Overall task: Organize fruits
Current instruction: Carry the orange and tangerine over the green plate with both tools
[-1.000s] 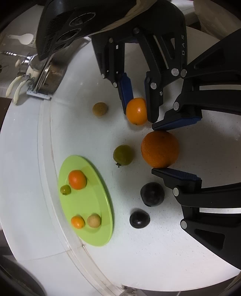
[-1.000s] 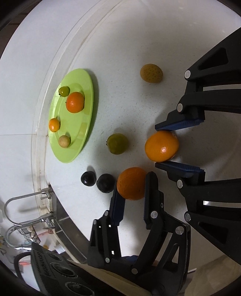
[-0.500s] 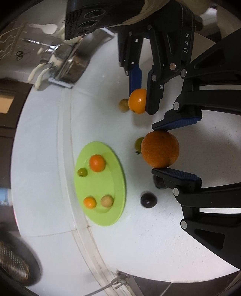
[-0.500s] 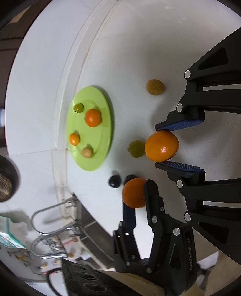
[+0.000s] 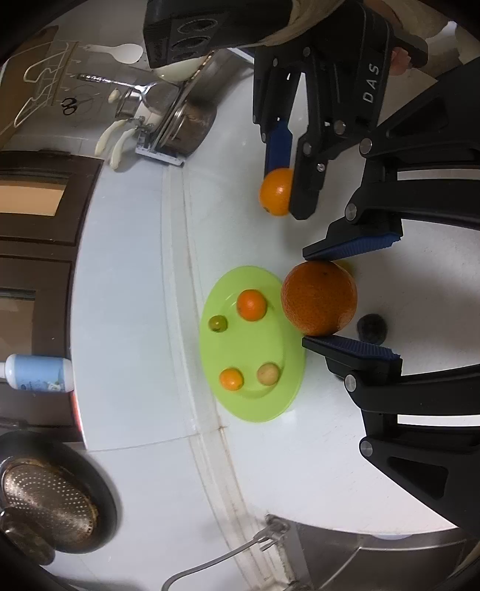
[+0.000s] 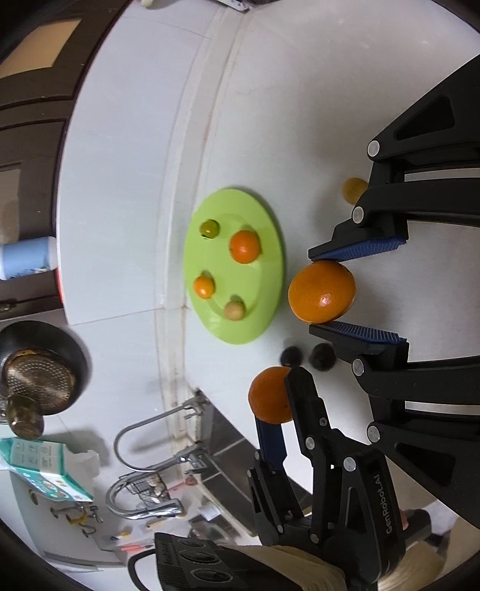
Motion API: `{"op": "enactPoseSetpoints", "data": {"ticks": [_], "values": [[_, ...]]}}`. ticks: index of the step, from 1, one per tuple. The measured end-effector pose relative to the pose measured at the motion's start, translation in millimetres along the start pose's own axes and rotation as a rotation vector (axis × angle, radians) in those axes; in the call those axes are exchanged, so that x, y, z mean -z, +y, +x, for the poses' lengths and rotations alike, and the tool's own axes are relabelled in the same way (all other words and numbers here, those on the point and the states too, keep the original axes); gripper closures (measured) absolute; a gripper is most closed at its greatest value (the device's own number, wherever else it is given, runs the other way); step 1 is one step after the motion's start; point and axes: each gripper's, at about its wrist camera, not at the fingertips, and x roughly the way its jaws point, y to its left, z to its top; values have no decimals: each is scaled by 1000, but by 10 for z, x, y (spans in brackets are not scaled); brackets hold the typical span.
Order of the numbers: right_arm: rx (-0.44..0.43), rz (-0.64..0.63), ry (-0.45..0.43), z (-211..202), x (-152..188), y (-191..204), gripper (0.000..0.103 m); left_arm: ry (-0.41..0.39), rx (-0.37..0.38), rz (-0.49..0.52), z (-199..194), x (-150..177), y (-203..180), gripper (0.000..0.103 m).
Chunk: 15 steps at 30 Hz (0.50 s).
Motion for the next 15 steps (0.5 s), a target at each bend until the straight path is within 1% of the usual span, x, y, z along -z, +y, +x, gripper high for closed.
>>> {"op": "enactPoseSetpoints", "data": {"ticks": [11,15], "values": [[28,5,-76,-42,-377,-27,69,-69,-43,0,-32,-348,163,63],[35,9,-84,25,-527,-69,69,-76,-39,-10,11,-490,239,63]]}}
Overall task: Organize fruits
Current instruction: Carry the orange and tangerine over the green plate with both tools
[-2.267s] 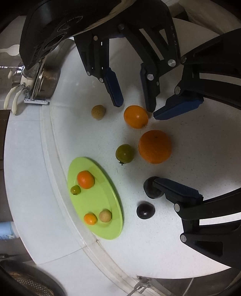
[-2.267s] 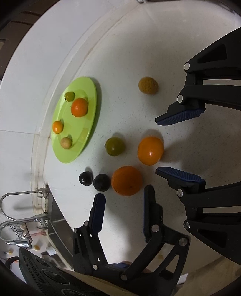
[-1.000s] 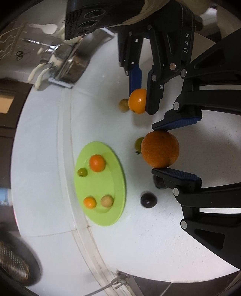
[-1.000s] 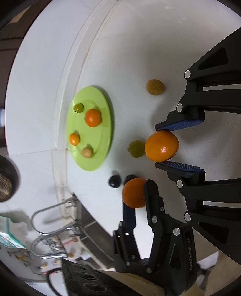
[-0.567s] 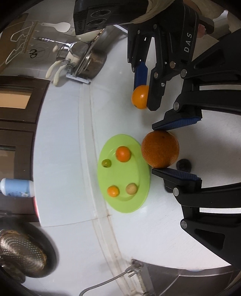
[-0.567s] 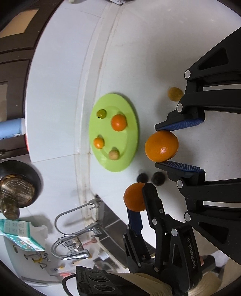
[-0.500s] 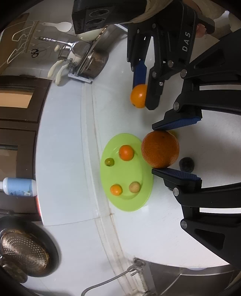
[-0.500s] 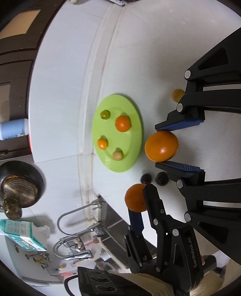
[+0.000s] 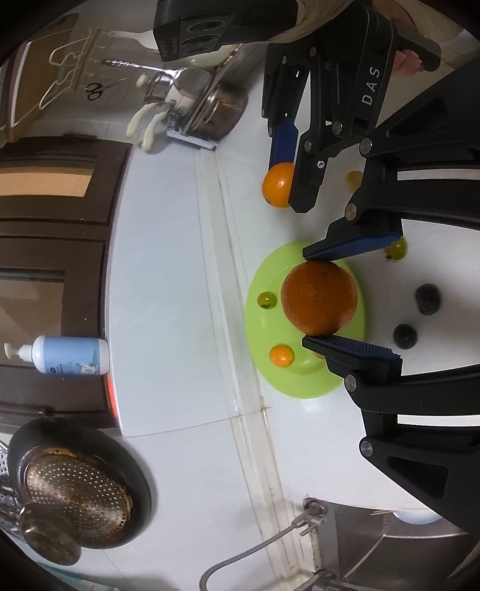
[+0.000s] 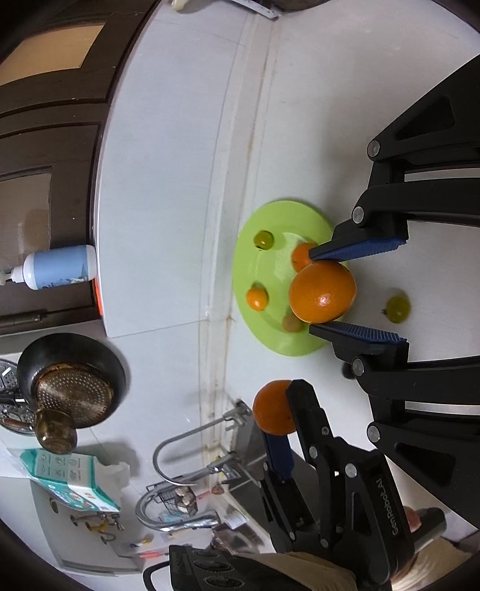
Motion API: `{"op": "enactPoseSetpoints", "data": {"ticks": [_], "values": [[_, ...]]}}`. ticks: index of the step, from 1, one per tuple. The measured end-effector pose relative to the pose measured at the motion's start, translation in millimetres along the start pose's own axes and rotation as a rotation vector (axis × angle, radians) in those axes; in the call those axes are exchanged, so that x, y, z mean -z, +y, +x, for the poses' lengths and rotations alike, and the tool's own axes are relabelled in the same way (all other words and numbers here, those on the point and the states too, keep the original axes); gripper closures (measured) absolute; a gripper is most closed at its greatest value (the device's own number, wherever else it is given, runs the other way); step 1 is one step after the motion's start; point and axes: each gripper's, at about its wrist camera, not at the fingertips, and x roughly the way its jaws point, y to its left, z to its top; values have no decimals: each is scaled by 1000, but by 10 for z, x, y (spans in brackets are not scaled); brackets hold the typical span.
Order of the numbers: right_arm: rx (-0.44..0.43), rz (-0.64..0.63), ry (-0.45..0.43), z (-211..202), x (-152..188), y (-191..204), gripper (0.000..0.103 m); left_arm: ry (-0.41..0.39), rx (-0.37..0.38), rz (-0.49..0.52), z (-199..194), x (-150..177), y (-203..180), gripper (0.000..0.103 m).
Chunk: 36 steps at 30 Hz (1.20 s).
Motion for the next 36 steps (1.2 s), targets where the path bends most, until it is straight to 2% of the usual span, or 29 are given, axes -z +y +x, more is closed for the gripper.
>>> {"op": "enactPoseSetpoints", "data": {"ticks": [8,11,24,36], "values": [[11,6,-8,170,-273,-95,69,17,28,-25,215,-255,125,63],[16,6,-1,257,-366,-140,69,23,13,-18,324,-334,155,63],[31,21,111,831,-595,-380,69,117,-3,-37,949,-478,375,63],[39,16,212,1385,-636,-509,69,205,3,-66,1504,-490,537,63]]}}
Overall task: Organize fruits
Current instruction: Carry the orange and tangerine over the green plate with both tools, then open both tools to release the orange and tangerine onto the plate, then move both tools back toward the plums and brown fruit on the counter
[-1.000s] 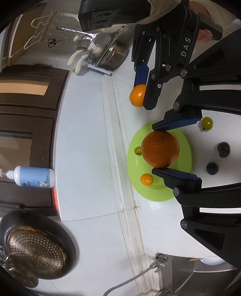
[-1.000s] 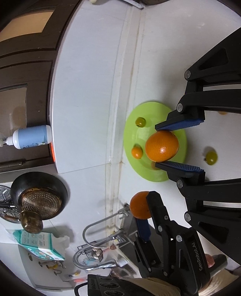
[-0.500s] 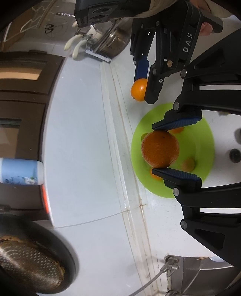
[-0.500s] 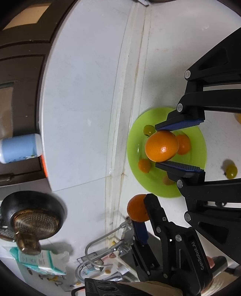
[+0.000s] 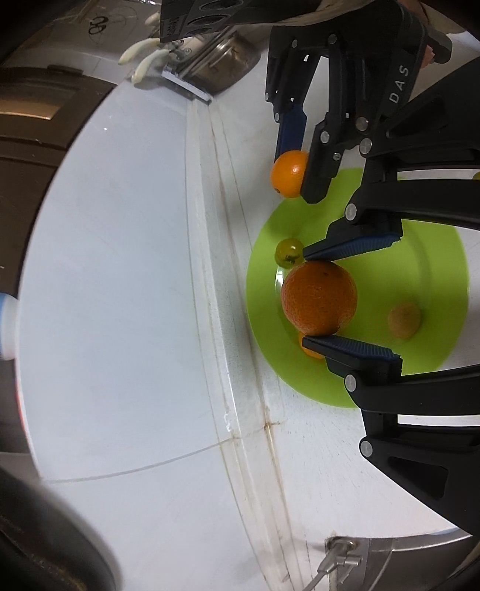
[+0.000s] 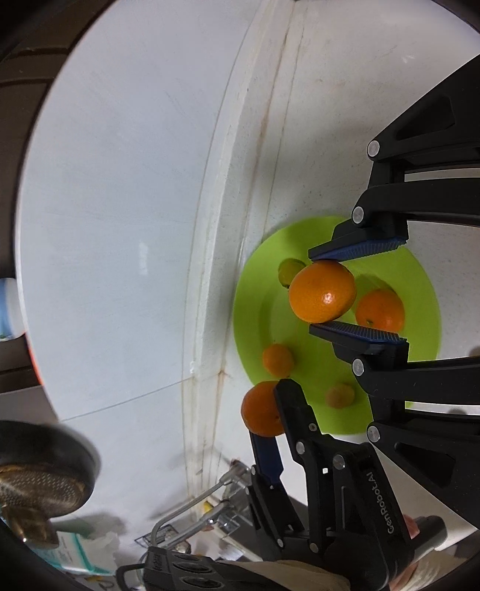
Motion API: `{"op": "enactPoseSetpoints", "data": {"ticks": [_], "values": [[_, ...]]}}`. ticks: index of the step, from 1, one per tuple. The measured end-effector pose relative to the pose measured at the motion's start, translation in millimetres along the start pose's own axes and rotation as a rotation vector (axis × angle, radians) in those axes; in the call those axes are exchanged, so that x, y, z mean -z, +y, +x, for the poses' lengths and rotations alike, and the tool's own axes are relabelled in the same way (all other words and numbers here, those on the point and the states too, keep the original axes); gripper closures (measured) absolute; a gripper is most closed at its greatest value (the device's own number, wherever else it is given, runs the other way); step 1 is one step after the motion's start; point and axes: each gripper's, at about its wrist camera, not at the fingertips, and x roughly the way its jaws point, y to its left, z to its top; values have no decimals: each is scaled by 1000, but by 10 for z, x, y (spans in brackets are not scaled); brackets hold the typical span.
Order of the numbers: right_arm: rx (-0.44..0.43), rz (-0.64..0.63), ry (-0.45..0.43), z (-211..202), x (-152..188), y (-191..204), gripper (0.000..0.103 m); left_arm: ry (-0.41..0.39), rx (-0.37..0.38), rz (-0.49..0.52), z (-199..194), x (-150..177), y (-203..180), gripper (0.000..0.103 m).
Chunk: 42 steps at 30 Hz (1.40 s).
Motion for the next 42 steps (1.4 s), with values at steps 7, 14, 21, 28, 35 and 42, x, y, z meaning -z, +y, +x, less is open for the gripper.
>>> {"op": "enactPoseSetpoints", "data": {"ticks": [7,14,21,28,35,42], "values": [[-13,15,44,226,-9,-91,69,41,3,12,267,-30,1,63],[-20,27,79,450,-20,-142,69,73,2,19,461,-50,41,63],[-30,36,85,524,-13,-168,69,74,-4,30,491,-65,36,60],[-26,35,55,428,-14,-171,61,38,-49,27,313,-81,56,51],[4,19,-20,82,17,-116,61,-14,-93,41,-104,-10,-22,44],[23,17,-116,-439,145,-25,57,-75,-98,43,-599,139,-169,38]]}}
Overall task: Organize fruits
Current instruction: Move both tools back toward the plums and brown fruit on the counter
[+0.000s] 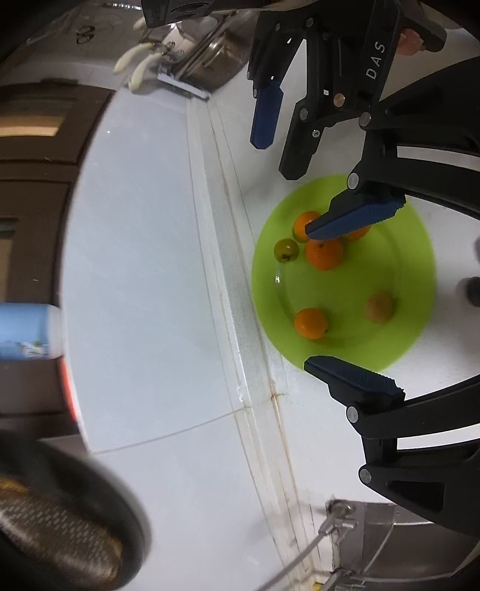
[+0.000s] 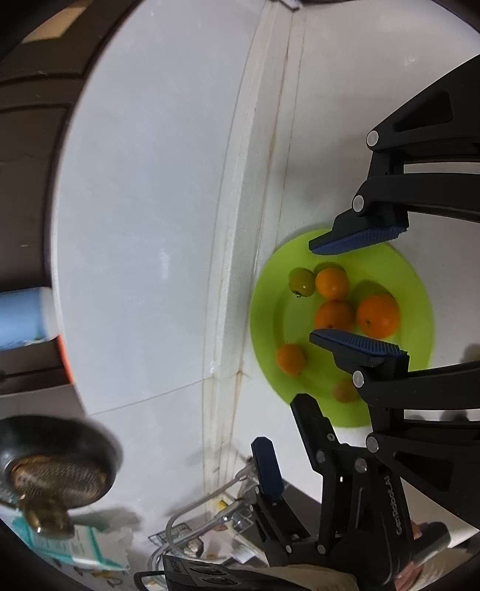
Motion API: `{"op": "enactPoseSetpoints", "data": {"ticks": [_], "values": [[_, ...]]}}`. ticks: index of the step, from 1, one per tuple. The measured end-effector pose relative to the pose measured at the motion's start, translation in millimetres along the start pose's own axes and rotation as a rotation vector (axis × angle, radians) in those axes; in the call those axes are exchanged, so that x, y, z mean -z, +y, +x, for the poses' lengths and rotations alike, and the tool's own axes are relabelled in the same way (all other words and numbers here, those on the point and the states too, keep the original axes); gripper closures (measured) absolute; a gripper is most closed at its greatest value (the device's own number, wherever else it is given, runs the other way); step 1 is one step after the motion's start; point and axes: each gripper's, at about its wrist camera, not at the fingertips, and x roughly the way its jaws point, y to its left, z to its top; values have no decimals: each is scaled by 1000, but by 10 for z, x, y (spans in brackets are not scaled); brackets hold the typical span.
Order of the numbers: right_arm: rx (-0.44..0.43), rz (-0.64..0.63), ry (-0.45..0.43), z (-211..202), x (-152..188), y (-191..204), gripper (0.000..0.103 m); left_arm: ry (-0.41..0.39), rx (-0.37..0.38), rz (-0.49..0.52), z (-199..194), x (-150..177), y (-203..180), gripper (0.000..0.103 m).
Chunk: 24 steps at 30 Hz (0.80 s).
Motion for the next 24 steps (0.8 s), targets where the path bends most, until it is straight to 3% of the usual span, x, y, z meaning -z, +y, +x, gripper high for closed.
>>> {"op": "enactPoseSetpoints", "data": {"ticks": [14,24], "values": [[-12,-15,-99,-675,349,300,55,-82,-20,-17,-742,387,-99,33],[76,0,-129,-970,708,351,50,-67,-37,-47,-952,750,-204,30]]}}
